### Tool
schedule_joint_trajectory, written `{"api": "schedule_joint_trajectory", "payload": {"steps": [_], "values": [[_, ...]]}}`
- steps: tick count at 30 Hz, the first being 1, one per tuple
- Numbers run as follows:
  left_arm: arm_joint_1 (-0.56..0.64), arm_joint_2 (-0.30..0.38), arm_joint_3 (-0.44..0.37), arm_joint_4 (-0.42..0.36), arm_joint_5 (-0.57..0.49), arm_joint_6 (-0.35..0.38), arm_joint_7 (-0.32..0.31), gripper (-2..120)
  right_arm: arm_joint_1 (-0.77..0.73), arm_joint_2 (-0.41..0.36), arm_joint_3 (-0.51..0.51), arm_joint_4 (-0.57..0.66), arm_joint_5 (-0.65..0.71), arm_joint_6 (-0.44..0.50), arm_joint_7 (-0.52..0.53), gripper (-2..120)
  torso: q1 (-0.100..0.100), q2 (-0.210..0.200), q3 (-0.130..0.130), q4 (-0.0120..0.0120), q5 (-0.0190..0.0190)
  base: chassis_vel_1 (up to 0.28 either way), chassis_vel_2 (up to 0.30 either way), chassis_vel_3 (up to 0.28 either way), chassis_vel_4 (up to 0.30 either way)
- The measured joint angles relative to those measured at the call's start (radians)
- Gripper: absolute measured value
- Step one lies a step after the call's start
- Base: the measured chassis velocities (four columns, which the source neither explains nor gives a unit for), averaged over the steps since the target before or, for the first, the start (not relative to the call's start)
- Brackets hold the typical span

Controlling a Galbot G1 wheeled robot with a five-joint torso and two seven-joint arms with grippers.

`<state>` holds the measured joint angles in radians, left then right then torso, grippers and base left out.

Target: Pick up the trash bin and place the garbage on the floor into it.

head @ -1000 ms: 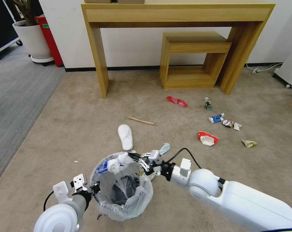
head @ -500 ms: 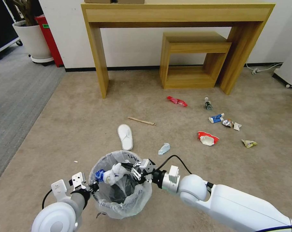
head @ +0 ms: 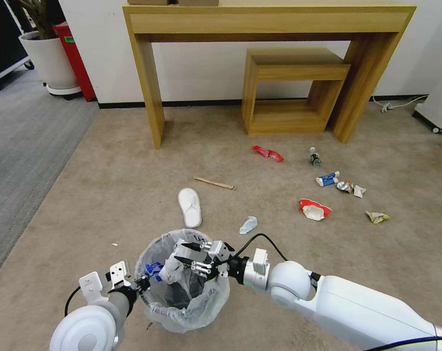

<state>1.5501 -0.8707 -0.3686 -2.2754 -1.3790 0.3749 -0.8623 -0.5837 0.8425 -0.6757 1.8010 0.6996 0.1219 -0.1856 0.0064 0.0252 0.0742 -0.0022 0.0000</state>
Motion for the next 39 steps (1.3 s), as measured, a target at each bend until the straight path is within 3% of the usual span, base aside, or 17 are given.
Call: {"api": "schedule_joint_trajectory", "payload": {"steps": [9, 12, 17, 23, 28, 39], "values": [[0.002, 0.003, -0.004, 0.006, 0.002, 0.000, -0.001, 0, 0.008, 0.016, 0.032, 0.000, 0.009, 0.007, 0.020, 90, 0.000, 0.000, 0.000, 0.0000, 0.0000, 0.000, 0.000, 0.000, 0.000], [0.008, 0.024, -0.023, 0.005, 0.000, 0.000, 0.000, 0, 0.022, 0.025, 0.128, 0.013, 0.042, 0.005, 0.031, 99, 0.000, 0.000, 0.000, 0.0002, 0.0001, 0.000, 0.000, 0.000, 0.000], [0.019, 0.066, -0.056, -0.015, -0.024, 0.000, 0.000, 0, 0.029, 0.012, 0.277, 0.014, 0.071, -0.017, 0.052, 100, 0.000, 0.000, 0.000, 0.0002, 0.0000, 0.000, 0.000, 0.000, 0.000], [0.047, 0.115, -0.116, -0.033, -0.063, 0.002, -0.006, 0, -0.058, -0.028, 0.467, 0.001, -0.031, -0.155, 0.214, 100, 0.000, 0.000, 0.000, -0.0001, 0.0002, 0.000, 0.000, 0.000, 0.000], [0.067, 0.133, -0.148, -0.045, -0.077, 0.011, -0.011, 0, -0.144, -0.031, 0.575, -0.020, -0.070, -0.182, 0.240, 100, 0.000, 0.000, 0.000, -0.0001, 0.0001, 0.000, 0.000, 0.000, 0.000], [0.108, 0.176, -0.272, -0.056, -0.109, 0.040, -0.010, 0, -0.340, 0.045, 0.794, -0.046, -0.133, -0.256, 0.287, 100, 0.000, 0.000, 0.000, 0.0000, 0.0001, 0.000, 0.000, 0.000, 0.000]]}}
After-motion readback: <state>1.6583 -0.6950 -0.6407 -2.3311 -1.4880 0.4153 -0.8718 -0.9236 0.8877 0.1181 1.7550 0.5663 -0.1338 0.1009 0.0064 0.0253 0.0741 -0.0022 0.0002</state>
